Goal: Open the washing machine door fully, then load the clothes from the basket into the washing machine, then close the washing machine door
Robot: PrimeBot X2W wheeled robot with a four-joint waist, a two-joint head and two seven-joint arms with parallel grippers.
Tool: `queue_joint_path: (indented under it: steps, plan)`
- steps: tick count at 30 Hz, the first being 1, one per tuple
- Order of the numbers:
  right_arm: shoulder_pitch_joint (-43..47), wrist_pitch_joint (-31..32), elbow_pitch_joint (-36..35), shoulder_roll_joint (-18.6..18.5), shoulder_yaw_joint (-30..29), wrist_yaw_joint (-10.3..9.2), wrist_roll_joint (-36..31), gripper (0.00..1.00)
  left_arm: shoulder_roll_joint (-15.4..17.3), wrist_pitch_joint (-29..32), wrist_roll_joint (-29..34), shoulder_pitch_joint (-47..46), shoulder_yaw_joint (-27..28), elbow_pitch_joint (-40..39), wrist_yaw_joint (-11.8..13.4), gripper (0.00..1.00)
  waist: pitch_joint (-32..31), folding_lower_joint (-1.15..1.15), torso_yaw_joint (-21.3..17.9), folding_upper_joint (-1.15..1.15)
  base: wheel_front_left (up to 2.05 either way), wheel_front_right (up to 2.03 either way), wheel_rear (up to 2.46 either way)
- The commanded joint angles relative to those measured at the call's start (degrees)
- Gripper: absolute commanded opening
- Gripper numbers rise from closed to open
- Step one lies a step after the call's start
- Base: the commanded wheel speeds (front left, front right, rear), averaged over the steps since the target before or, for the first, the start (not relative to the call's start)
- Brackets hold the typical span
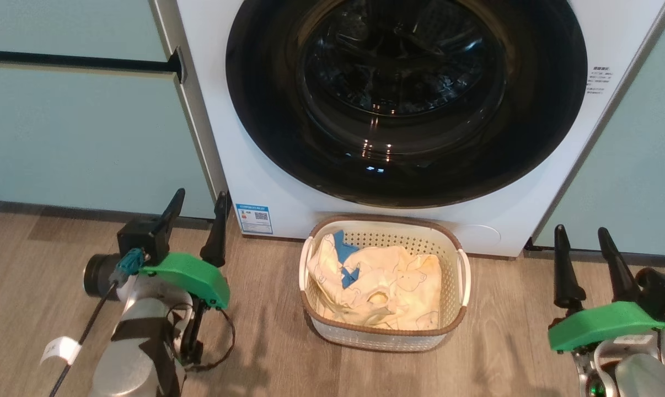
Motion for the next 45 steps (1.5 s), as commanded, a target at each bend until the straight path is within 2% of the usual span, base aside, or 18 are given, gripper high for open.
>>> queue_joint_path:
  steps: [1,28,45]
  plan:
    - [-3.4,-0.5,-1.6,-0.9,1.3,0.01,0.1,1.00,1.1,-0.4,0.2,-3.0,1.8,-1.5,0.0,1.00,0.0,0.00,0.0,0.00,0.00,0.00,0.00]
    - [-3.5,-0.5,-1.2,-0.9,1.2,0.01,-0.4,1.00,1.2,-0.4,1.6,-3.5,1.7,0.1,0.4,1.00,0.2,0.00,-0.2,0.00,0.00,0.05,-0.06]
    - [-3.7,-0.5,-0.5,-0.9,1.1,0.01,-0.2,1.00,1.2,-0.4,1.5,-3.5,1.4,0.5,0.0,1.00,0.3,0.00,-0.5,0.00,0.55,1.30,-1.85]
